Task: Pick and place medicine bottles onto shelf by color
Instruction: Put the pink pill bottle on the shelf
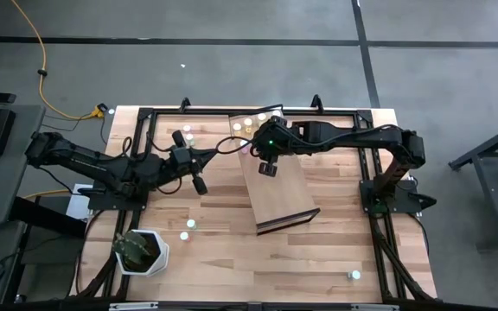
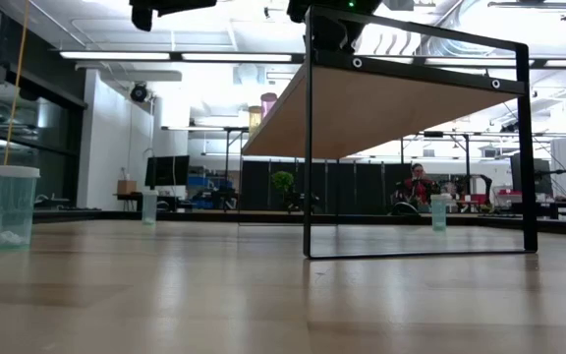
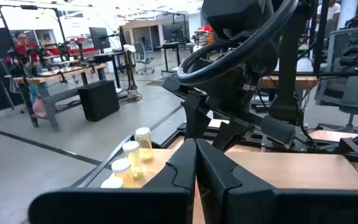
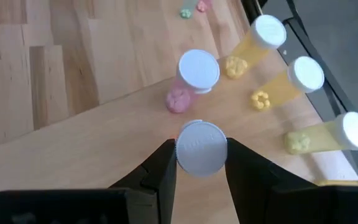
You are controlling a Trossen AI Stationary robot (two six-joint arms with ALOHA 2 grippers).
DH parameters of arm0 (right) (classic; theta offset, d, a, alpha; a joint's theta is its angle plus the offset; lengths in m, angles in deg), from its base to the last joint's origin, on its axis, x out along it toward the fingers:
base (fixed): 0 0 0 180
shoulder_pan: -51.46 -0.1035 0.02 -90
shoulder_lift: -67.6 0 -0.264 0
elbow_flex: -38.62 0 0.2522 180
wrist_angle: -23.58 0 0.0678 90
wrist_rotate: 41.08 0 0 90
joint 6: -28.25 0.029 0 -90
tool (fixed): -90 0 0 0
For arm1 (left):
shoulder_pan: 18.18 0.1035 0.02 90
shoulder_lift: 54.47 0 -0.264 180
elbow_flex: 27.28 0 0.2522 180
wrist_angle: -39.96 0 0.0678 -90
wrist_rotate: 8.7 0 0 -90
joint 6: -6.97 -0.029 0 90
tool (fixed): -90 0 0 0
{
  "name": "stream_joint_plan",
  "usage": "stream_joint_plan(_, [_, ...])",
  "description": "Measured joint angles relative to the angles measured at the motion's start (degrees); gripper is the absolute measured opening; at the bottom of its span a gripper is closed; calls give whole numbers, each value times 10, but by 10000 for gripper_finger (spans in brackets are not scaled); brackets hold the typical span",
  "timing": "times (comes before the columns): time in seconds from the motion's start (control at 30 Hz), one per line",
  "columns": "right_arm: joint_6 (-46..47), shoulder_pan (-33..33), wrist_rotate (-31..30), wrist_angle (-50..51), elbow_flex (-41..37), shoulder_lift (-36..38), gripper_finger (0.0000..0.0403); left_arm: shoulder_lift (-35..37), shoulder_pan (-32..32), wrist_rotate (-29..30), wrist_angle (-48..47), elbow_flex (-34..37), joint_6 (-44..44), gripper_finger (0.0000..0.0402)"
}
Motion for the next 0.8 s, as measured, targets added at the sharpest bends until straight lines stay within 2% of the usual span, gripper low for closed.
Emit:
stream_joint_plan(0.23, [27, 13, 14, 13, 0, -7, 110, 0, 0, 0, 0, 0, 9, 0])
stream_joint_plan(0.8, [28, 15, 15, -7, 0, -9, 110, 0, 0, 0, 0, 0, 9, 0])
